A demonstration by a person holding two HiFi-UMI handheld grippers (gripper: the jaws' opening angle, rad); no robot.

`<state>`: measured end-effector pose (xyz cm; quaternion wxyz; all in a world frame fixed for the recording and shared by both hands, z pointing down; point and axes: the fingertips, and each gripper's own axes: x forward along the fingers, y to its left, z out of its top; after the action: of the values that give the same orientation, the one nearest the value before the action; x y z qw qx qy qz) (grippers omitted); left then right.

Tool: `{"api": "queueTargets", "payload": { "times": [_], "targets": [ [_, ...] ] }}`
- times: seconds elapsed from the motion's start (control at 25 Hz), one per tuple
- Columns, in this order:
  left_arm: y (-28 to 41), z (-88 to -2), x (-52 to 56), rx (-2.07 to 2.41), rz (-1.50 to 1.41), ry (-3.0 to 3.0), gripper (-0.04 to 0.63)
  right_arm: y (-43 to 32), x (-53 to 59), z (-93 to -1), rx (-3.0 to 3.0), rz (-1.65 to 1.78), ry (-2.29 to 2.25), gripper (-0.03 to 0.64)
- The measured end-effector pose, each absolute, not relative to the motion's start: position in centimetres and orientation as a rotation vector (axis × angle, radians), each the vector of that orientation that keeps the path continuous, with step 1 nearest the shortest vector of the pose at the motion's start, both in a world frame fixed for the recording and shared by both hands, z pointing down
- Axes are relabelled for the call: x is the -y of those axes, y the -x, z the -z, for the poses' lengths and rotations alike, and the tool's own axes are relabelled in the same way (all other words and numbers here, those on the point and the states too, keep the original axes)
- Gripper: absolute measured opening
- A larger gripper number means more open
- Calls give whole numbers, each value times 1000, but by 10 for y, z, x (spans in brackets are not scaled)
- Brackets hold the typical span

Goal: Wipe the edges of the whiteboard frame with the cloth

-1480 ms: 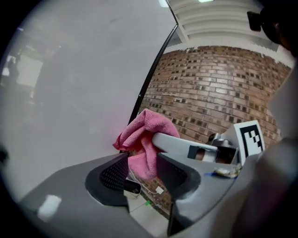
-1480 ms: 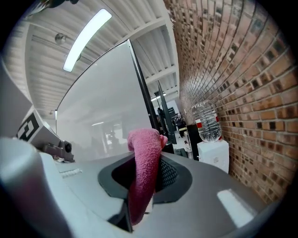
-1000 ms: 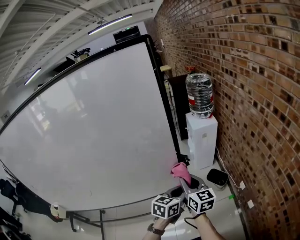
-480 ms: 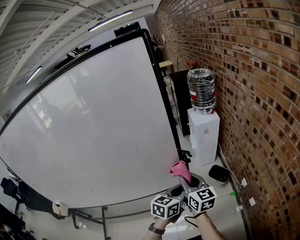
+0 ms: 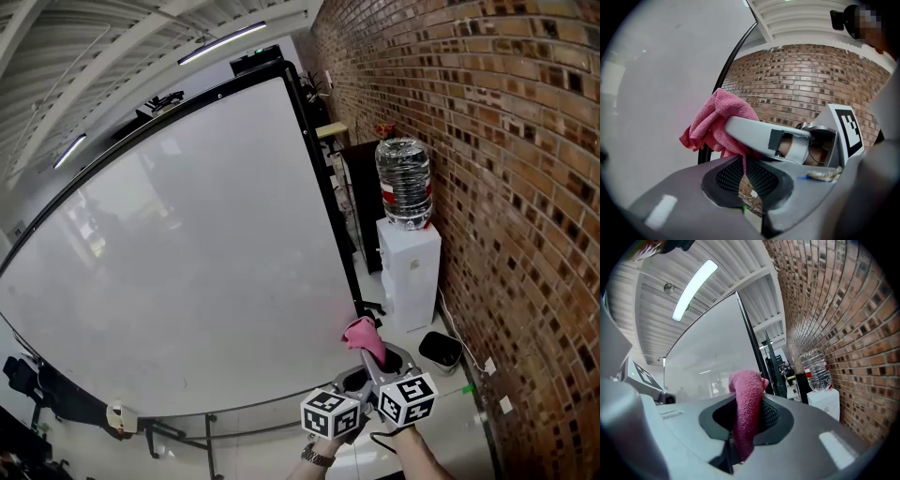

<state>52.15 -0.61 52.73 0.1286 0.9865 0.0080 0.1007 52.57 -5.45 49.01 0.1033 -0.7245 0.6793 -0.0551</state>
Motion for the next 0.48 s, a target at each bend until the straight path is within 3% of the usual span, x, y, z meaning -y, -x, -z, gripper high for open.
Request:
{"api": "queueTargets", "payload": {
  "times": [0.48],
  "targets": [
    [-549,-450,13,-51,-249,-3053,18,-551,55,-405,-1970,-47,2110,64]
  ]
}}
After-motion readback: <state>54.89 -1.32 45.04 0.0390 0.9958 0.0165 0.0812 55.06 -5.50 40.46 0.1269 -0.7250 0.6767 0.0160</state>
